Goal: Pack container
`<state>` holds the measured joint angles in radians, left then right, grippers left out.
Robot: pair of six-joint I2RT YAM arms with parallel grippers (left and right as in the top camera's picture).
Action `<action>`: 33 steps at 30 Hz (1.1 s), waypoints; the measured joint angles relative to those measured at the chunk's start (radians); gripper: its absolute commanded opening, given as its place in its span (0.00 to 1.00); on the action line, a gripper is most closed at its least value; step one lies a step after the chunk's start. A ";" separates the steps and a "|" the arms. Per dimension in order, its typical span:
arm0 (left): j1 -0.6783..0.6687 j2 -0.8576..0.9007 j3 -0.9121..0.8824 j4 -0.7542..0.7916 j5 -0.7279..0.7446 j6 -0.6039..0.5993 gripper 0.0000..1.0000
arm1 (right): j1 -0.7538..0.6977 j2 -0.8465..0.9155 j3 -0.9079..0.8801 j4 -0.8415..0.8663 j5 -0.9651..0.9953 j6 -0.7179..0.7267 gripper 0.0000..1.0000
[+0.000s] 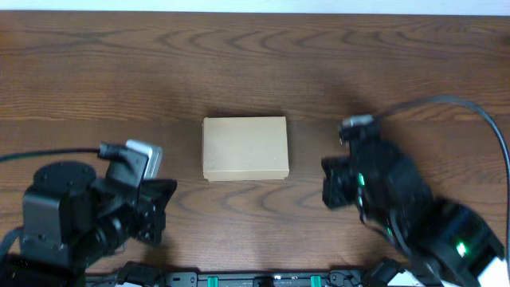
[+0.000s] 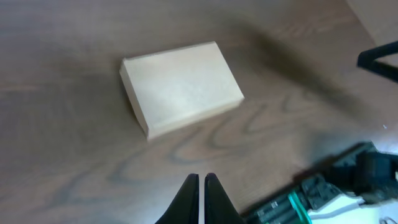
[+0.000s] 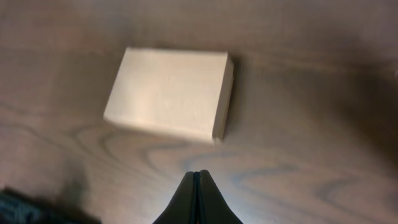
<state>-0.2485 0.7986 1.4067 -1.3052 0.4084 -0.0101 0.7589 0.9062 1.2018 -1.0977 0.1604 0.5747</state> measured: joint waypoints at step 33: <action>0.000 -0.240 -0.384 0.047 0.015 -0.151 0.95 | 0.123 -0.232 -0.390 -0.018 0.039 0.229 0.99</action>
<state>-0.2485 0.5587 1.0225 -1.2587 0.4236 -0.1612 0.8822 0.6746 0.8120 -1.1156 0.1989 0.8036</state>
